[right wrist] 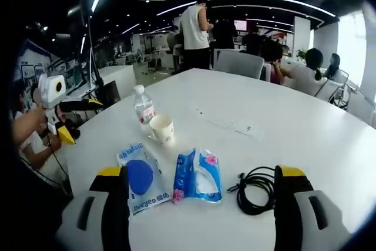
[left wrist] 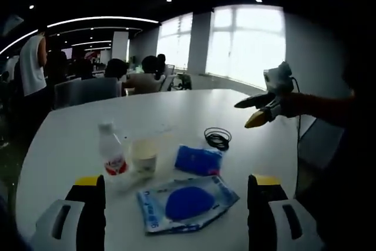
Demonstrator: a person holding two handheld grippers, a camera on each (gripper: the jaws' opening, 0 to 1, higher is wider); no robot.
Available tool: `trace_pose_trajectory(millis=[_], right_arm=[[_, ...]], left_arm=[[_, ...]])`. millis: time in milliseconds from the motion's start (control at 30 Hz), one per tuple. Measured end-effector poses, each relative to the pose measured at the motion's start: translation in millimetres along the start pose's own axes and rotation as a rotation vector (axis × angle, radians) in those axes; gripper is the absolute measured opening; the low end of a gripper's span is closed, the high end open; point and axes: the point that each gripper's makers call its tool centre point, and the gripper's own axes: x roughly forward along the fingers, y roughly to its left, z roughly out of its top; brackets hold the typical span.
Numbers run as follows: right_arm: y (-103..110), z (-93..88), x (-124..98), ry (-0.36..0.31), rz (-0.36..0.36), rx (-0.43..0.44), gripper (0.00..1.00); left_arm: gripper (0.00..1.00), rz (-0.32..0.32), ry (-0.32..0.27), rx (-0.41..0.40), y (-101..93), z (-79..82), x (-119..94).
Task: Arrange the tabletop items into an orderly group along one side of the table until the central work area is clear of visible clutter.
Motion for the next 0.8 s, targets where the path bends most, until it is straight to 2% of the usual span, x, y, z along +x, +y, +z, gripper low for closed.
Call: trace_pose_trajectory(millis=[133, 333, 433, 533, 667, 733, 800], right_arm=[[-2.1, -12.4, -13.7, -0.011, -0.007, 0.008, 1.0], [-3.1, -26.3, -33.1, -0.023, -0.027, 0.027, 1.0], [-4.7, -33.6, -38.9, -0.013, -0.04, 0.019, 1.0], [-1.0, -40.6, -43.9, 0.014, -0.027, 0.002, 1.0], [-5.3, -41.2, -49.9, 0.014, -0.046, 0.01, 1.0], [-9.4, -39.4, -51.9, 0.006, -0.065, 0.012, 1.0], [-12.3, -38.0, -53.2, 0.0, -0.081, 0.003, 1.0]], left_arm=[[0.99, 0.015, 0.0, 0.01, 1.4, -0.9, 0.4], [0.97, 0.002, 0.009, 0.008, -3.9, -5.8, 1.6], [0.92, 0.005, 0.002, 0.012, -2.3, -6.3, 1.8], [0.93, 0.003, 0.004, 0.009, -2.5, -7.3, 3.2], [0.94, -0.008, 0.015, 0.001, -4.2, -8.3, 5.7], [0.93, -0.03, 0.002, 0.038, -9.3, -5.0, 8.6], [0.93, -0.032, 0.001, 0.042, -10.4, -3.4, 11.0]])
